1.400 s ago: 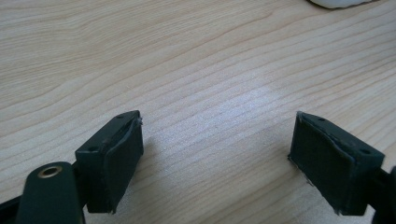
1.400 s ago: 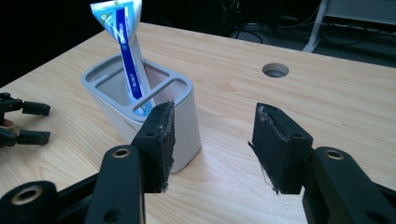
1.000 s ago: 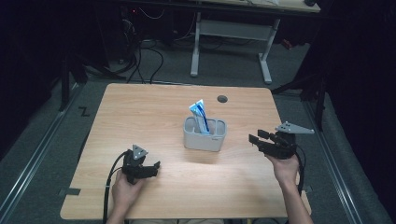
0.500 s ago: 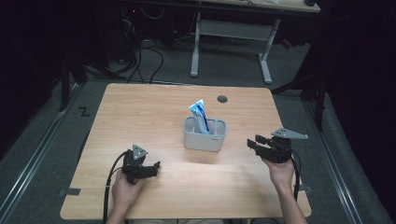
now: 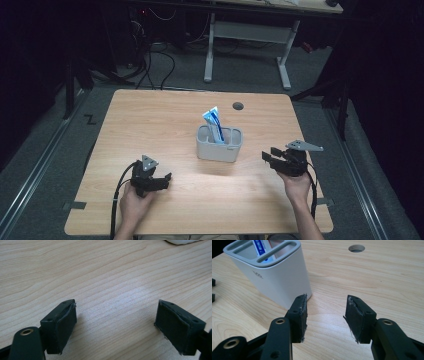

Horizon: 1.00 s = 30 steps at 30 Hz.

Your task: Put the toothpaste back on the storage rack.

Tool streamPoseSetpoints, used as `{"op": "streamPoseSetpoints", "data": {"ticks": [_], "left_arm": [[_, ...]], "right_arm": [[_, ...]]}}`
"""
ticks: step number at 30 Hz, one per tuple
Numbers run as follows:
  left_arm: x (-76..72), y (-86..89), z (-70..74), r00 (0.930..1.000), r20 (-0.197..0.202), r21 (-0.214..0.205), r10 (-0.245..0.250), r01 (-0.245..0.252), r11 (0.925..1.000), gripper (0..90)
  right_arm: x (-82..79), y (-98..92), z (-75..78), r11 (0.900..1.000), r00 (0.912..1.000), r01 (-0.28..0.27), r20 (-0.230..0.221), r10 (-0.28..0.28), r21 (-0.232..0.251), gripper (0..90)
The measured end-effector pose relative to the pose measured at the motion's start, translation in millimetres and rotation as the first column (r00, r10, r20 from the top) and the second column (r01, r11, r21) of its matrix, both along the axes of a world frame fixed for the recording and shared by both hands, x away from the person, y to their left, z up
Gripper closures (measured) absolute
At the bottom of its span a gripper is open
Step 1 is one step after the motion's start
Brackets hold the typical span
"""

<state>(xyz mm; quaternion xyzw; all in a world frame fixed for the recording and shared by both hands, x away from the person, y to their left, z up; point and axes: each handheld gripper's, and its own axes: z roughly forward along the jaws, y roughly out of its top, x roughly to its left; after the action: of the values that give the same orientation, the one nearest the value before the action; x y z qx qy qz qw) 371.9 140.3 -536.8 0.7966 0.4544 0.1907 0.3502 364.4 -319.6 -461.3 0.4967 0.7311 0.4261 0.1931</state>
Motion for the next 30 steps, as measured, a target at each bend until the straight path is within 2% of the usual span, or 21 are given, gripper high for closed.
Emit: {"op": "streamPoseSetpoints", "data": {"ticks": [4, 8, 11, 18, 21, 23, 30], "left_arm": [[0.0, -0.1, 0.0, 1.0000, 0.000, 0.000, 0.002, -0.002, 1.0000, 17.6], [0.1, -0.2, 0.0, 1.0000, -0.001, -0.001, 0.002, -0.002, 1.0000, 17.6], [0.0, -0.2, 0.0, 1.0000, -0.001, -0.001, 0.002, -0.002, 1.0000, 17.6], [0.0, -0.2, 0.0, 1.0000, -0.001, -0.001, 0.002, -0.002, 1.0000, 17.6], [-0.1, 0.0, 0.1, 1.0000, 0.000, 0.000, 0.001, -0.001, 1.0000, 17.6], [-0.1, 0.1, 0.0, 1.0000, 0.000, 0.000, 0.001, -0.001, 1.0000, 17.6], [-0.1, 0.0, 0.0, 1.0000, 0.000, 0.000, 0.001, -0.001, 1.0000, 17.6]], "right_arm": [[-0.7, -0.7, -4.3, 0.9998, 0.9998, 0.019, -0.001, -0.019, 0.006, 51.8], [-0.2, -2.7, -11.3, 0.9995, 0.9995, 0.031, -0.007, -0.031, -0.010, 51.3], [1.3, -2.5, -16.6, 0.9977, 0.9986, 0.048, -0.019, -0.049, -0.048, 51.2], [5.3, -3.7, -28.6, 0.9951, 0.9976, 0.046, -0.047, -0.051, -0.087, 51.0], [6.0, -6.4, -32.4, 0.9917, 0.9961, 0.068, -0.049, -0.074, -0.109, 50.8], [5.0, -8.2, -34.9, 0.9905, 0.9940, 0.088, -0.055, -0.094, -0.105, 50.4], [6.7, -9.6, -45.5, 0.9878, 0.9914, 0.109, -0.060, -0.116, -0.111, 50.2]]}}
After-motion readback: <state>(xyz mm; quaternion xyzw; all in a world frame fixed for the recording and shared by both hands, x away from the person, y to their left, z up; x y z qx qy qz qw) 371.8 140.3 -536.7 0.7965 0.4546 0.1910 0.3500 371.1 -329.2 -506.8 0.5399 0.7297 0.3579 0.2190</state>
